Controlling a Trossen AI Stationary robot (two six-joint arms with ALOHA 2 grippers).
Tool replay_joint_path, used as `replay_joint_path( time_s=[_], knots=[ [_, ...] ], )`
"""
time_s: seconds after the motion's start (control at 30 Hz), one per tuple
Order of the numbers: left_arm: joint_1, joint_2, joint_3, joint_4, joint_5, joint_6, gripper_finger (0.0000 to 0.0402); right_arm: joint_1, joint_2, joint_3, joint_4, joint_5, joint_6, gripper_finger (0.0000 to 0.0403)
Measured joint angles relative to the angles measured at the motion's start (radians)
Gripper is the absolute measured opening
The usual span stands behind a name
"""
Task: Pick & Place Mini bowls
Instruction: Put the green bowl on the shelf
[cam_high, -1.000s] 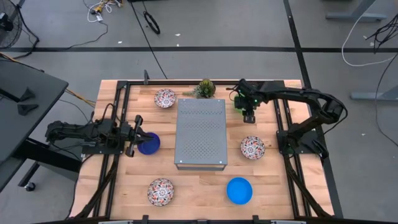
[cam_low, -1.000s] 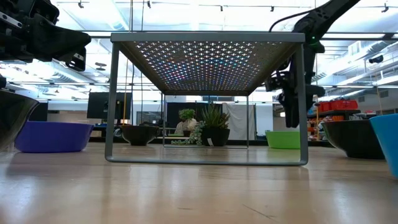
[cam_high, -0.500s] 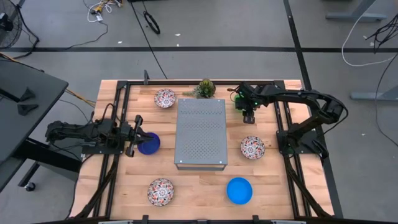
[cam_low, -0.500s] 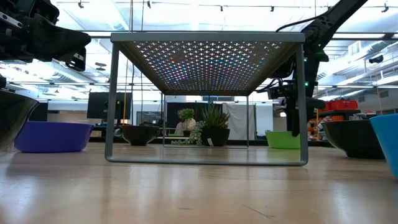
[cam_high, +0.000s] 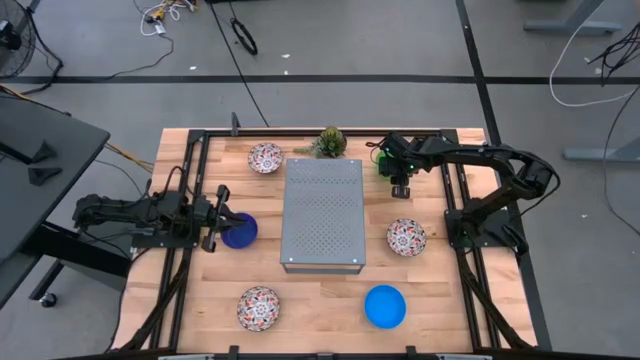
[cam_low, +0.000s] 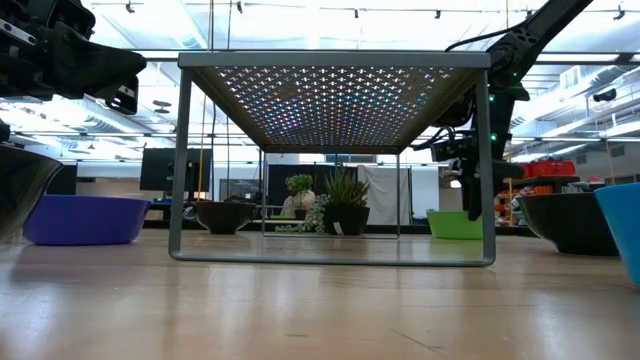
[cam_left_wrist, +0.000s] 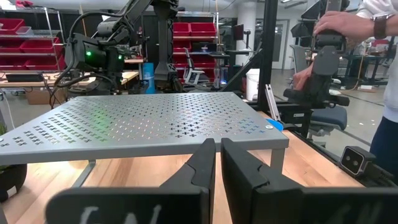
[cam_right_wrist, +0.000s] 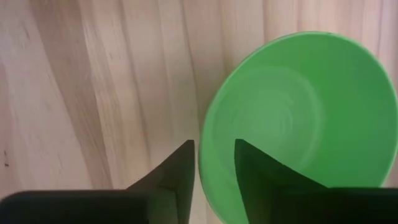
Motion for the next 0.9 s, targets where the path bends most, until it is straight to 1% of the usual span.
replay_joint_path(
  time_s=[0.43,0.9],
  knots=[
    [0.000,0.000,0.000,0.000,0.000,0.000,0.0030,0.000,0.000,0.000,0.000,-0.008,-0.001,0.0010],
    [0.000,0.000,0.000,0.000,0.000,0.000,0.0030,0.000,-0.013,0.000,-0.010,-0.009,-0.002,0.0002]
  ],
)
